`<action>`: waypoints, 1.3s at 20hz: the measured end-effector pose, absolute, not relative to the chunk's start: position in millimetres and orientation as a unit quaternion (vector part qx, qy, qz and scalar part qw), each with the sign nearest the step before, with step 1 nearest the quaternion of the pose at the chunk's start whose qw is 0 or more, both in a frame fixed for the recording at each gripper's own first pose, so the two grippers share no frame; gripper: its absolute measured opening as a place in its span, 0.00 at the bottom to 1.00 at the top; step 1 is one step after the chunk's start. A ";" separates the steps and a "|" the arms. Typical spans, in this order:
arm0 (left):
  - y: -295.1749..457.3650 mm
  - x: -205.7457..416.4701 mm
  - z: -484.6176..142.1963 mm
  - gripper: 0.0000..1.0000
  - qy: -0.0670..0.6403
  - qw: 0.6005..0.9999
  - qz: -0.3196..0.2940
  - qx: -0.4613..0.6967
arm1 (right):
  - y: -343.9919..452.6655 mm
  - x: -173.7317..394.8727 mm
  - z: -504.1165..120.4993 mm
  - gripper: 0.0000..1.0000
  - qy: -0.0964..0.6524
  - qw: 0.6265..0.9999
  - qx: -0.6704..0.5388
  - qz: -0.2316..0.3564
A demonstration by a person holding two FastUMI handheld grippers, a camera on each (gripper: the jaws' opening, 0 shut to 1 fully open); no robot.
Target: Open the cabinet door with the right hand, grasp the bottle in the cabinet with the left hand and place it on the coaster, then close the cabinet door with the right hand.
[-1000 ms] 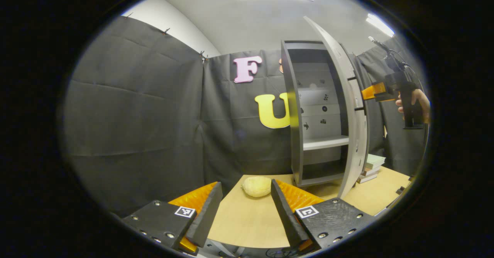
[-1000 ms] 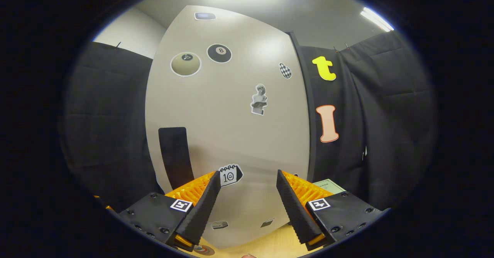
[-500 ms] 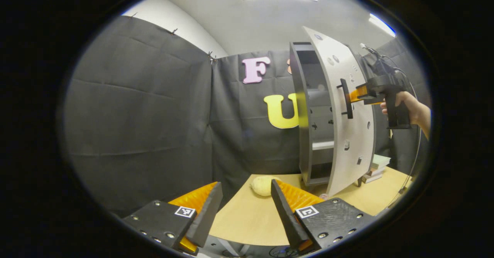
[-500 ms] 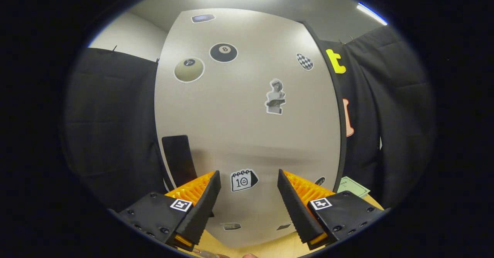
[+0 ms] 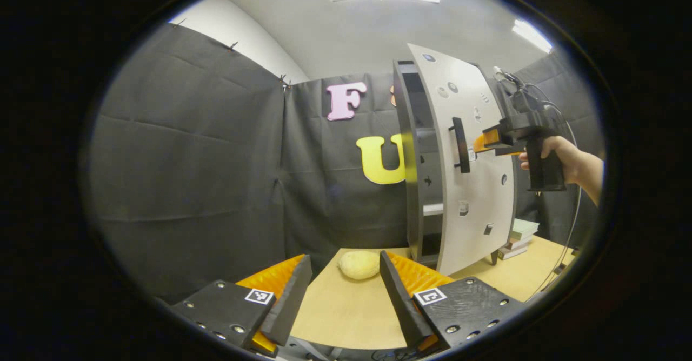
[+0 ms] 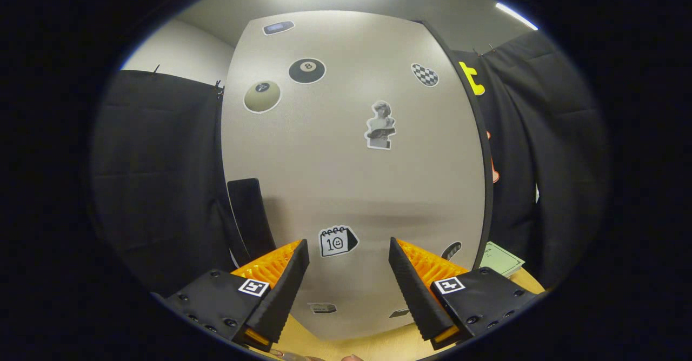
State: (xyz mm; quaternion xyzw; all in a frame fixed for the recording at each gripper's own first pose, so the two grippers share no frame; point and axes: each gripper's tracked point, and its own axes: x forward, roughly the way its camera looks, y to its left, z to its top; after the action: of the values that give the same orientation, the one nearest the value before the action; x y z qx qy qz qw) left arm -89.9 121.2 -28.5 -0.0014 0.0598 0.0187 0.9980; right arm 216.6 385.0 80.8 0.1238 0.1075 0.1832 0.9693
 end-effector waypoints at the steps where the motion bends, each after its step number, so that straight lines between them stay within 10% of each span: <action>1: 118.5 -85.0 -22.3 0.77 0.056 0.998 0.018 0.000 | 376.0 207.3 82.0 0.96 0.106 0.970 0.120 0.185; 26: -13.4 -25.2 46.3 0.79 -0.001 0.999 -0.045 -0.022 | 150.7 66.5 24.4 0.99 0.070 0.994 0.050 0.071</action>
State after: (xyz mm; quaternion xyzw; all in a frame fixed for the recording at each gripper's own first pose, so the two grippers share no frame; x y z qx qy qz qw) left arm -25.2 -13.4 46.3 -0.0216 -0.0009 -0.0448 0.9988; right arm 66.5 150.7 24.4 0.0500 0.0697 0.0706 0.9938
